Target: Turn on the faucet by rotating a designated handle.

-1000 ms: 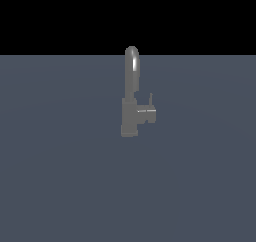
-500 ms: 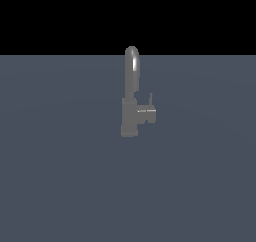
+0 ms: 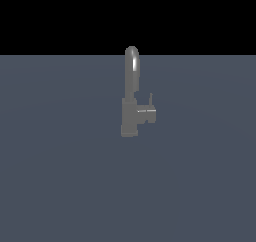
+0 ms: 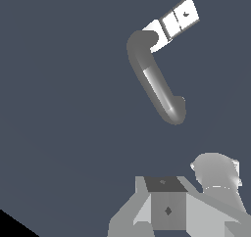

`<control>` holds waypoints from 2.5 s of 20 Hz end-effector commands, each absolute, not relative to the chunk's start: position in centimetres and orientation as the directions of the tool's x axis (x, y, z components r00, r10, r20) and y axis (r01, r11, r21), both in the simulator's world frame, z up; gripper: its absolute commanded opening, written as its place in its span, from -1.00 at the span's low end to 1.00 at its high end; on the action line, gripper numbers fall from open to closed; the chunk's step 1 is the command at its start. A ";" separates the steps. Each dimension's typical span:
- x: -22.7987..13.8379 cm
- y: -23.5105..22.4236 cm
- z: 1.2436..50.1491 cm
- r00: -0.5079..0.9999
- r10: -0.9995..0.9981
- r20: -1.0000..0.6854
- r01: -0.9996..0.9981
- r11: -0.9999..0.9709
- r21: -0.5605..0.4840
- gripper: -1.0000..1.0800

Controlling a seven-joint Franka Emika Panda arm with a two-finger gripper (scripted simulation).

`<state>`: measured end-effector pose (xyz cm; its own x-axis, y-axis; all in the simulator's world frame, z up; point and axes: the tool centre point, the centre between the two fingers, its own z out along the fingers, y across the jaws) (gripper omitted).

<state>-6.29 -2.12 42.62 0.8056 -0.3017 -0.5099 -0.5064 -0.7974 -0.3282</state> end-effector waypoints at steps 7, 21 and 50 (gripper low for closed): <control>-2.2 -3.7 39.0 0.692 -0.320 -0.648 -0.639 -0.688 -0.343 -1.00; 3.4 -6.5 30.7 0.439 -0.272 -0.857 -0.845 -0.450 -0.290 -1.00; 6.6 -7.9 14.2 -0.006 0.000 -1.000 -0.999 -0.046 0.006 -1.00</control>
<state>6.59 -7.87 14.17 -0.0064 -0.0007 -1.0000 -0.9989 -0.0464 0.0064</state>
